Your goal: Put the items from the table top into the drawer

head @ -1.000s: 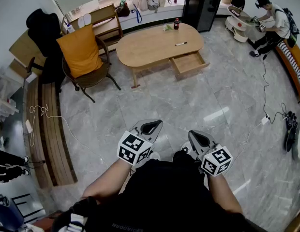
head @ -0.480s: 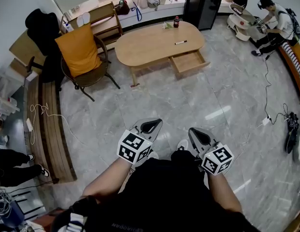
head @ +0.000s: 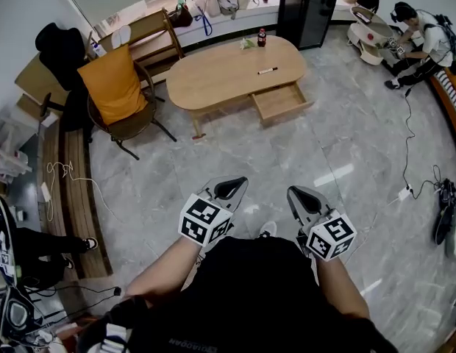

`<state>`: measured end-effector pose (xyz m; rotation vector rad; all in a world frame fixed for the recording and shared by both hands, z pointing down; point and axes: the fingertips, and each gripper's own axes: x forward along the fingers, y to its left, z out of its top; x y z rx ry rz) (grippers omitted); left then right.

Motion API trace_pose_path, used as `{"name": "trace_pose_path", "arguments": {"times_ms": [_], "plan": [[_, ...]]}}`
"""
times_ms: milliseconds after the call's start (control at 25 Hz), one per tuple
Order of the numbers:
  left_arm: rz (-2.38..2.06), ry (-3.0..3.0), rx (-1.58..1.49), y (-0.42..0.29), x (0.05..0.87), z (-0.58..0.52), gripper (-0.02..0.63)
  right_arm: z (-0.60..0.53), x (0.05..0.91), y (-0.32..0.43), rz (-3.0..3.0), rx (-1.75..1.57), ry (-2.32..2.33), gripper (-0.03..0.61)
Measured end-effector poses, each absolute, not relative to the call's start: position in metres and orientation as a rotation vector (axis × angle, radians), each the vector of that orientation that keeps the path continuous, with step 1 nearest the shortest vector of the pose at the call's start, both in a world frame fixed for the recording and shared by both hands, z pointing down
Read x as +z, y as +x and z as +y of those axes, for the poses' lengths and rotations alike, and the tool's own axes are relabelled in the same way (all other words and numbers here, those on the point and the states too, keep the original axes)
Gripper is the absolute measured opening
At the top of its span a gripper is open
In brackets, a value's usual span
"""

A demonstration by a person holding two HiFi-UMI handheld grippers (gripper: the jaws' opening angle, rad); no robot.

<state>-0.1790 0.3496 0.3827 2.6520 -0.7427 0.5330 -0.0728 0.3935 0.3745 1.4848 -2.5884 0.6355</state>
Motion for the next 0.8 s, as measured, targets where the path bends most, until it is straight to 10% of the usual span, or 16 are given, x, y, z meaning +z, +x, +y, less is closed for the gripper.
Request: {"name": "trace_pose_path", "arguments": {"times_ms": [800], "plan": [[-0.718,2.603,0.645,-0.061,0.411,0.271,0.002,0.313,0.391,0.05,-2.584,0.669,1.477,0.005]]}}
